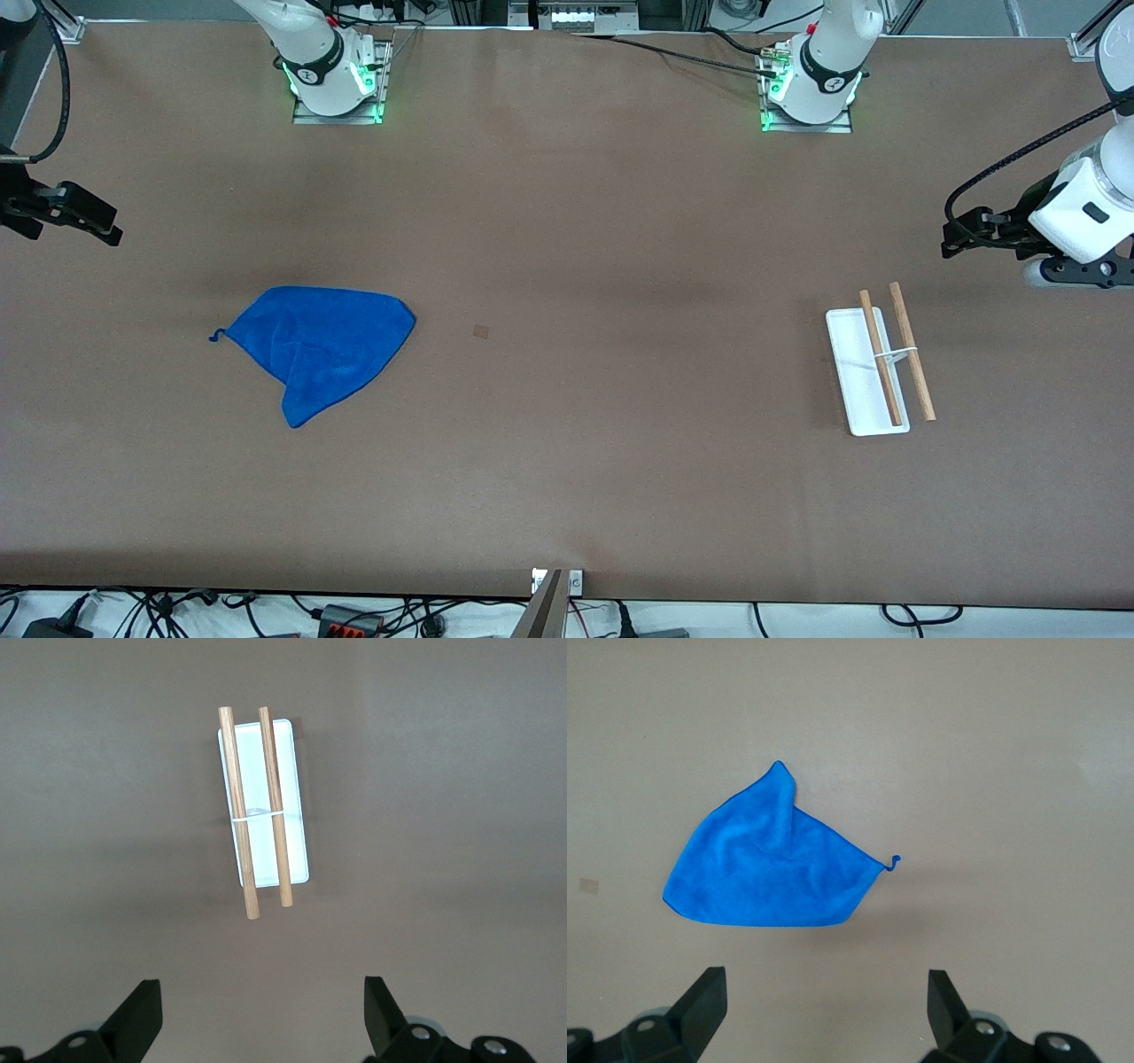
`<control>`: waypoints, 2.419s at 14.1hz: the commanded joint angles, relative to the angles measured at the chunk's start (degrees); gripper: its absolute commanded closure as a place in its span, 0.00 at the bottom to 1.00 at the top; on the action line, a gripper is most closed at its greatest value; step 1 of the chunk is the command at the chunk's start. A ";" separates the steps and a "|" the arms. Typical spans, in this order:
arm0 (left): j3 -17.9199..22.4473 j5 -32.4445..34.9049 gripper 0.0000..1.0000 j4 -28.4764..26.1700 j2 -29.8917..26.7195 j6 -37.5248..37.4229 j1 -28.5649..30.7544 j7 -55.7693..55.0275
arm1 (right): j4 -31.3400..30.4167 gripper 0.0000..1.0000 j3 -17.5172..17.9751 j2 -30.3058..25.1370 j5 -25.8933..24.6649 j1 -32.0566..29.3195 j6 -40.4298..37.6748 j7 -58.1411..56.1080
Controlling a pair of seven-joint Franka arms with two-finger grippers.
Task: Pass towel and hang on rack
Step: 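Move the right gripper toward the blue towel's corner, then grasp the blue towel's corner with the right gripper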
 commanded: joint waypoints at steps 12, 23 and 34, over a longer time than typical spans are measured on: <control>-0.15 -0.62 0.00 0.84 0.60 -0.82 0.28 1.19 | -3.04 0.00 -0.50 -2.22 0.61 0.43 0.02 -0.84; -0.07 -0.71 0.00 0.84 0.60 -0.82 0.37 1.10 | -2.69 0.00 -0.68 22.01 0.79 -6.59 12.93 0.30; -0.07 -0.71 0.00 0.84 0.60 -0.82 0.37 1.10 | -2.77 0.00 -0.68 38.38 11.51 -10.81 19.36 1.70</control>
